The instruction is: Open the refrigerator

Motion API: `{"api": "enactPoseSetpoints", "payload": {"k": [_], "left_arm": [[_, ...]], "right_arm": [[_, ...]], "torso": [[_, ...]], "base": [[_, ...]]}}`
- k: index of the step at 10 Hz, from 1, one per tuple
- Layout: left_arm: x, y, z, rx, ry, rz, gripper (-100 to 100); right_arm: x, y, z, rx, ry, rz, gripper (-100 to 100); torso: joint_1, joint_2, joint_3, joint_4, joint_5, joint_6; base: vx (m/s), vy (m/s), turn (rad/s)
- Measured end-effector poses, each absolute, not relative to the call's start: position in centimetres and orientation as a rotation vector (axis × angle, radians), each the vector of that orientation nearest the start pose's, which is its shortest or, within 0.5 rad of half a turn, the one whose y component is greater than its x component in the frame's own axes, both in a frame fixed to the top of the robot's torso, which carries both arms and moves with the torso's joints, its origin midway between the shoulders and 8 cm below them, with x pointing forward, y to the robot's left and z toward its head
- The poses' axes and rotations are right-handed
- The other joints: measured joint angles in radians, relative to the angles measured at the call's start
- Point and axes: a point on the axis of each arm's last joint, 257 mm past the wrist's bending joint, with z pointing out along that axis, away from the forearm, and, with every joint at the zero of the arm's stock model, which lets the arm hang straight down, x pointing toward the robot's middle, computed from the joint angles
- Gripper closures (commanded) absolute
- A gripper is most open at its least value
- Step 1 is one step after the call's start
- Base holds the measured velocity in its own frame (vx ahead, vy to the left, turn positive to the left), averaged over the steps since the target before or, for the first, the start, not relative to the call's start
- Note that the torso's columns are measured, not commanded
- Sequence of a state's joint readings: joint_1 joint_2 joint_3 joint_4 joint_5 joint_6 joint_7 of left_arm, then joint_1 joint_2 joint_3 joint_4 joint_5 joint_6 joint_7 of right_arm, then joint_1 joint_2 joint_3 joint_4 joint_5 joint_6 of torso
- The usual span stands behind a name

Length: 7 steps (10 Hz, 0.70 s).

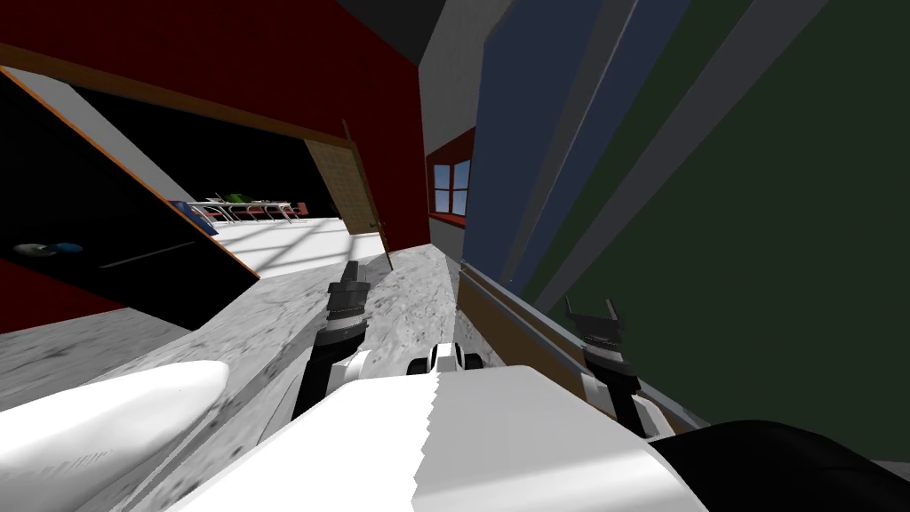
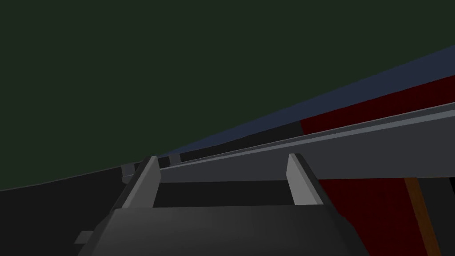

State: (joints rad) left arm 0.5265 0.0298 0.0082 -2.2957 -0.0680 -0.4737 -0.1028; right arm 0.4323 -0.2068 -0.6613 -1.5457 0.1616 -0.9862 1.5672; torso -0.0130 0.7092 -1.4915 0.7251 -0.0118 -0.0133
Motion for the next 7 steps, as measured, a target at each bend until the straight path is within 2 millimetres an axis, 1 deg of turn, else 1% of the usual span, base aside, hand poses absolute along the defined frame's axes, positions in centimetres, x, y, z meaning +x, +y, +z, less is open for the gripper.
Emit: {"api": "enactPoseSetpoints", "payload": {"k": [3,4,5,7], "left_arm": [[34.5,27.4,1.7,-0.577,0.723,-1.139,0],[34.5,27.4,1.7,-0.577,0.723,-1.139,0],[34.5,27.4,1.7,-0.577,0.723,-1.139,0],[34.5,27.4,1.7,-0.577,0.723,-1.139,0]], "right_arm": [[26.1,-53.6,-12.3,-0.272,1.007,-0.952,-100],[25.3,-54.2,-13.0,-0.276,1.027,-0.988,-100],[24.6,-54.9,-14.2,-0.274,1.057,-1.031,-100],[23.5,-55.6,-15.5,-0.278,1.093,-1.09,-100]], "torso": [[-0.004,-0.001,-0.001,0.0,-0.001,0.0],[-0.003,0.0,0.0,0.001,-0.001,0.0],[0.002,0.003,0.002,0.002,0.001,-0.001],[0.007,0.009,0.006,0.005,0.004,0.0]], "base": [[0.051,0.042,0.05],[0.066,0.059,0.089],[0.058,0.05,0.01],[0.063,0.025,0.078]]}}
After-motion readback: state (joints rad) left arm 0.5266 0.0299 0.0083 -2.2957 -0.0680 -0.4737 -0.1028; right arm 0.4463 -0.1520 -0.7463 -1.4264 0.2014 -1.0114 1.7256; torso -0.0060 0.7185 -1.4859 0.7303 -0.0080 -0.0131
